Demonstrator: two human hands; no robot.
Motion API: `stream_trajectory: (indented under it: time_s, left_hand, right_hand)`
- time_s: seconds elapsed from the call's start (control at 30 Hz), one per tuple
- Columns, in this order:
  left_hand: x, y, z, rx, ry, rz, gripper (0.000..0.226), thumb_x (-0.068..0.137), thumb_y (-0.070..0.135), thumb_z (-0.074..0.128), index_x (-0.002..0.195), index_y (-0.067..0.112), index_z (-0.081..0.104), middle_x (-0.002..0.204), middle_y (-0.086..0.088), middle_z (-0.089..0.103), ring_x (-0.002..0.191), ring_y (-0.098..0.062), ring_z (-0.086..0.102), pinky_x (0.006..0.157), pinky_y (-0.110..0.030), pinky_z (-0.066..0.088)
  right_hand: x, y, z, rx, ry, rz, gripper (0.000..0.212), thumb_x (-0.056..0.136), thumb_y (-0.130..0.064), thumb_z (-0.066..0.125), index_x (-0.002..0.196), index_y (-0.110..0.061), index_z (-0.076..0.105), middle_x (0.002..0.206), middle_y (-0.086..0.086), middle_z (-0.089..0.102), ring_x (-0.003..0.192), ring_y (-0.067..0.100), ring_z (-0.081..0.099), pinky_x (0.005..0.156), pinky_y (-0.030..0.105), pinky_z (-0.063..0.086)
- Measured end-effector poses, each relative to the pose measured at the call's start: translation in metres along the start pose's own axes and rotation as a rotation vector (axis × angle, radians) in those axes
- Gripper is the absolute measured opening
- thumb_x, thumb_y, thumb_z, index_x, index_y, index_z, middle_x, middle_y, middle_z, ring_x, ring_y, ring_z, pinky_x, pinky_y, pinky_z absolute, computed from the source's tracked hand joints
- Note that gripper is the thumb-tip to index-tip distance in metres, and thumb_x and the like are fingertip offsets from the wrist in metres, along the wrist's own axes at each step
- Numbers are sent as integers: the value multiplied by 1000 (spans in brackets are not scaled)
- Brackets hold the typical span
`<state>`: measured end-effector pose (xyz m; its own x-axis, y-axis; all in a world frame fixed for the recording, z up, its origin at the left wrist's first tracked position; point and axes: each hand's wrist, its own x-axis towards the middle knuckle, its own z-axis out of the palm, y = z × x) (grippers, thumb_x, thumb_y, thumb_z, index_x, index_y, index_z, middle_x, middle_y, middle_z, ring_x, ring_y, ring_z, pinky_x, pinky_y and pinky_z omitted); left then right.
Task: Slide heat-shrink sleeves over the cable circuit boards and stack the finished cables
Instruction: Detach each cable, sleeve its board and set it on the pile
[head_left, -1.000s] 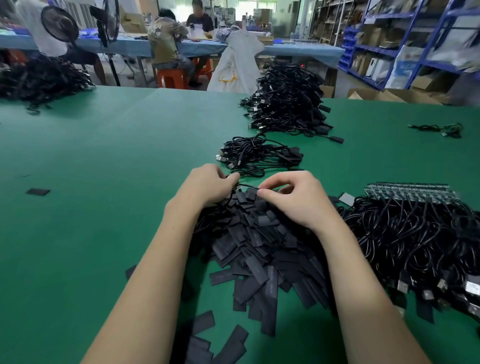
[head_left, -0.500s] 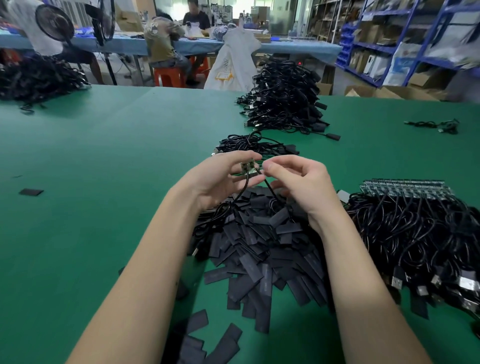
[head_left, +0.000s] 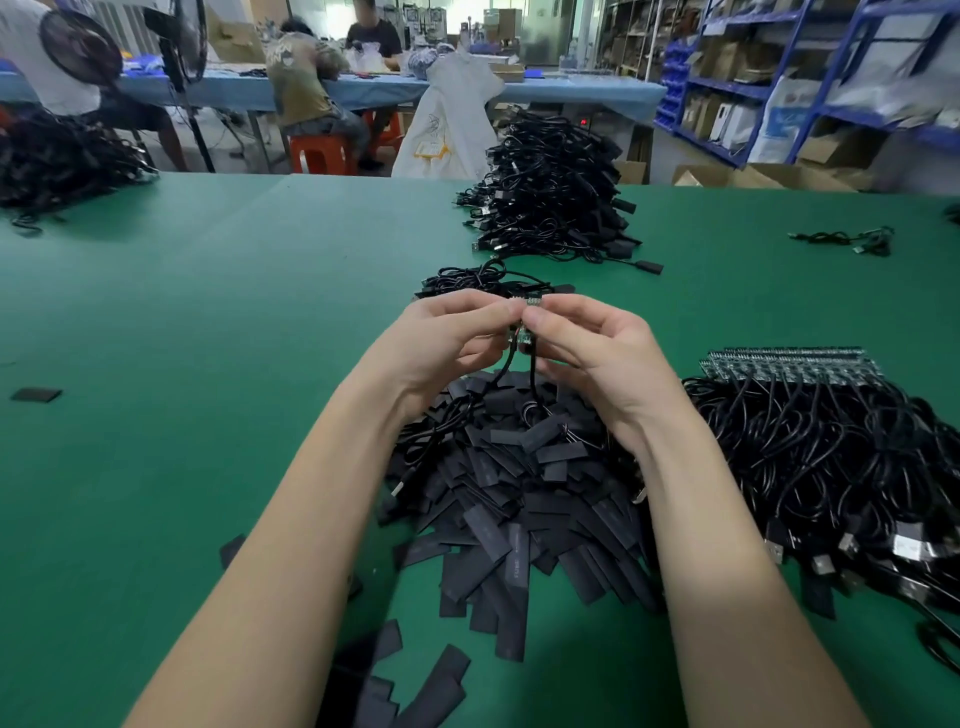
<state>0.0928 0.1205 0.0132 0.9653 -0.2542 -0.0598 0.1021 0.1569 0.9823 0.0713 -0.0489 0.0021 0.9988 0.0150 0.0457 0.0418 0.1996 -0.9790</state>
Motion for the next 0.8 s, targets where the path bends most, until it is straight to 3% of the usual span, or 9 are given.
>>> stream_trajectory:
  time_s: [0.07, 0.2, 0.3, 0.4, 0.5, 0.6, 0.7, 0.8]
  left_hand:
    - [0, -1, -1, -3, -20, -2, 4, 81, 19, 78, 79, 17, 81, 82, 0, 68, 68, -8, 60, 69, -16, 53]
    - [-1, -4, -2, -34, -86, -46, 14, 70, 22, 79, 82, 16, 83, 82, 3, 71, 68, -5, 63, 68, -16, 54]
    - [0, -5, -1, -74, -108, -77, 15, 73, 18, 77, 86, 13, 82, 85, 3, 73, 67, -4, 64, 64, -15, 54]
    - [0, -6, 0, -114, -101, -114, 7, 71, 20, 76, 76, 18, 81, 74, 8, 71, 61, -2, 63, 59, -14, 53]
    - [0, -8, 0, -240, -90, -167, 15, 68, 21, 80, 83, 17, 77, 69, 6, 70, 64, -4, 64, 67, -15, 57]
    - [2, -5, -7, -293, -33, -146, 16, 65, 26, 86, 78, 19, 79, 76, 5, 69, 69, -5, 61, 67, -17, 57]
    - [4, -6, -20, -80, 156, -63, 12, 77, 29, 84, 82, 19, 79, 82, 3, 72, 64, -7, 63, 64, -16, 55]
    - [5, -14, -30, 446, 429, 4, 15, 89, 39, 75, 97, 27, 74, 89, 7, 73, 61, -3, 59, 52, -15, 45]
  right_hand:
    - [0, -1, 1, 62, -13, 39, 33, 68, -23, 88, 97, -14, 74, 88, -2, 77, 80, 10, 72, 67, 20, 56]
    - [0, 0, -2, 185, -34, 165, 37, 58, -18, 86, 93, -11, 77, 85, 1, 77, 72, 6, 70, 65, 17, 55]
    - [2, 2, -4, 284, -64, 257, 32, 58, -13, 84, 90, -9, 80, 87, 4, 77, 70, 8, 70, 64, 17, 56]
    - [1, 7, 2, 419, -99, 311, 21, 62, -11, 80, 83, -11, 82, 82, 3, 76, 66, 7, 69, 64, 14, 57]
    - [1, 10, 5, 544, -92, 326, 26, 67, -10, 78, 92, -7, 76, 81, 5, 76, 66, 9, 70, 70, 17, 57]
    - [-1, 3, 3, 452, -76, 283, 15, 65, -12, 81, 80, -12, 81, 79, 3, 75, 66, 8, 69, 66, 15, 58]
    - [-2, -9, -8, 381, -4, 191, 29, 66, -17, 85, 93, -14, 77, 83, 0, 76, 70, 8, 69, 62, 16, 56]
    - [-2, -16, -15, 220, 95, 139, 23, 70, -27, 87, 91, -24, 79, 90, -6, 77, 73, 7, 68, 61, 19, 53]
